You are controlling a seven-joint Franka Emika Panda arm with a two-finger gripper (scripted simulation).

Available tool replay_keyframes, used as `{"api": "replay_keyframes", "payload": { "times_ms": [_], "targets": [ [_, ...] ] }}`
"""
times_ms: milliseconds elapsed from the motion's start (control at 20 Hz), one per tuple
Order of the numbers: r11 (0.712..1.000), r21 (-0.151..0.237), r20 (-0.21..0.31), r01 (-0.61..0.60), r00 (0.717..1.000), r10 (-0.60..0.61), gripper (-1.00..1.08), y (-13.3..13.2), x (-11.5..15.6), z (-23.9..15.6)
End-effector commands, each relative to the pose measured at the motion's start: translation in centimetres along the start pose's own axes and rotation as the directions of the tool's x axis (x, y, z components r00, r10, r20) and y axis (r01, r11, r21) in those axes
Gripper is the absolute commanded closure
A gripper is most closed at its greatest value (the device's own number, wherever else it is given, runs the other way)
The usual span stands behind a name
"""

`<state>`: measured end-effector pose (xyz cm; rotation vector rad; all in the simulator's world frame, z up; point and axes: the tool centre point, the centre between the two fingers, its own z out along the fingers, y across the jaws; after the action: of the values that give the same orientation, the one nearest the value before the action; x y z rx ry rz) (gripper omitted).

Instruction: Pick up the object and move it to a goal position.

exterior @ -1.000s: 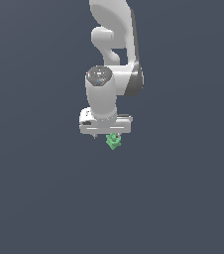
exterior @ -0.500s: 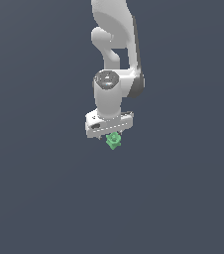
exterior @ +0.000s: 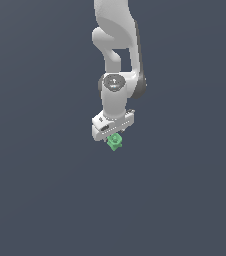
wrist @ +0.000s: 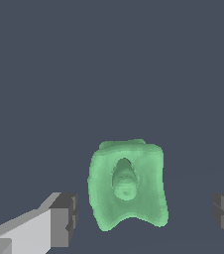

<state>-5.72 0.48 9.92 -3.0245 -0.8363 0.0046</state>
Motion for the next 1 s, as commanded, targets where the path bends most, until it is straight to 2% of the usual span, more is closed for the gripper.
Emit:
{"api": "replay_keyframes", "payload": {
  "times_ms": [0,550,950],
  "targets": [
    [0.999,-0.002,-0.001,0.041,0.999,-0.041,-0.92,-0.4,-0.2,0.3],
    [0.997,-0.004,-0.001,0.079,0.997,-0.079,-0.92,-0.7,-0.3,0.9],
    [0.997,-0.004,-0.001,0.083,0.997,-0.083,-0.92,-0.8,-0.4,4.2]
  ]
}}
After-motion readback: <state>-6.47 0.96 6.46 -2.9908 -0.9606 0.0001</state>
